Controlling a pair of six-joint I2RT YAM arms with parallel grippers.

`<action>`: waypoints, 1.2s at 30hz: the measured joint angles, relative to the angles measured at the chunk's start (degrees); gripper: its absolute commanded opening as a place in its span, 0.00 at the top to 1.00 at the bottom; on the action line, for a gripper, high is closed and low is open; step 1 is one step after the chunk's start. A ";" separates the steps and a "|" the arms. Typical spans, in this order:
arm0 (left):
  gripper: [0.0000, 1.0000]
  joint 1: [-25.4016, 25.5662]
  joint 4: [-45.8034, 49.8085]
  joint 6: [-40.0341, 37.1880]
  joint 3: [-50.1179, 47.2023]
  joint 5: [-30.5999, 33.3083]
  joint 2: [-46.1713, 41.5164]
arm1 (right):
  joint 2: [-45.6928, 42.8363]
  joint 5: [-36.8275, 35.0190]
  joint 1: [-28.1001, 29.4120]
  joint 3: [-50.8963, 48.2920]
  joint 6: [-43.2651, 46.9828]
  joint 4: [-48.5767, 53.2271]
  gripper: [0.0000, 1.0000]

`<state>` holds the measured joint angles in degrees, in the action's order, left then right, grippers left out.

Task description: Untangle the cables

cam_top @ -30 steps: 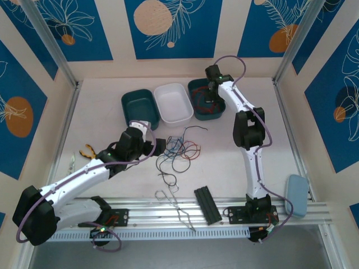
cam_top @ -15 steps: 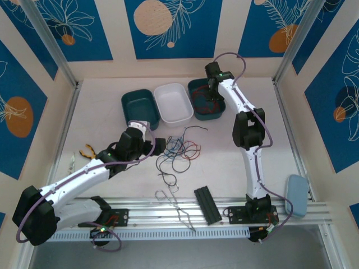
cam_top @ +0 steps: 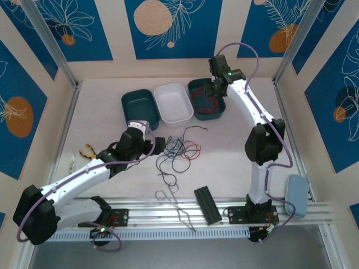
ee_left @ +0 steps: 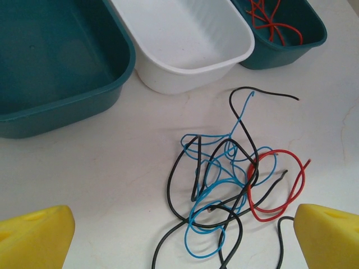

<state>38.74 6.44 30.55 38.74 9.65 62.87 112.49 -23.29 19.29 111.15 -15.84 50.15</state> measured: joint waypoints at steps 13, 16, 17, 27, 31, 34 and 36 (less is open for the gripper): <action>0.00 0.00 -3.74 0.76 0.00 2.49 1.88 | -23.45 2.54 9.11 -32.11 -12.83 -4.11 0.46; 0.00 0.00 -4.13 0.46 0.09 2.40 4.15 | -26.64 3.72 10.34 -36.92 -16.04 -4.28 0.46; 0.00 0.00 -4.13 0.46 0.17 2.19 4.94 | -27.39 4.20 10.75 -38.18 -17.03 -4.33 0.46; 0.00 0.00 -4.33 0.66 5.16 -4.57 13.46 | -29.83 9.01 12.63 -47.19 -24.59 -4.66 0.48; 0.00 0.04 -4.37 0.66 5.86 -6.73 16.41 | -29.81 11.21 12.63 -49.07 -26.32 -6.05 0.52; 0.00 0.17 -4.26 0.66 5.99 -7.69 17.88 | -29.53 12.87 12.92 -49.66 -27.41 -7.50 0.54; 0.00 0.17 -4.26 0.63 6.08 -8.02 18.34 | -28.65 13.88 13.35 -49.66 -28.02 -8.92 0.55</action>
<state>38.92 2.17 31.18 44.82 1.63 81.21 83.83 -9.41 32.64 61.49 -43.86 41.23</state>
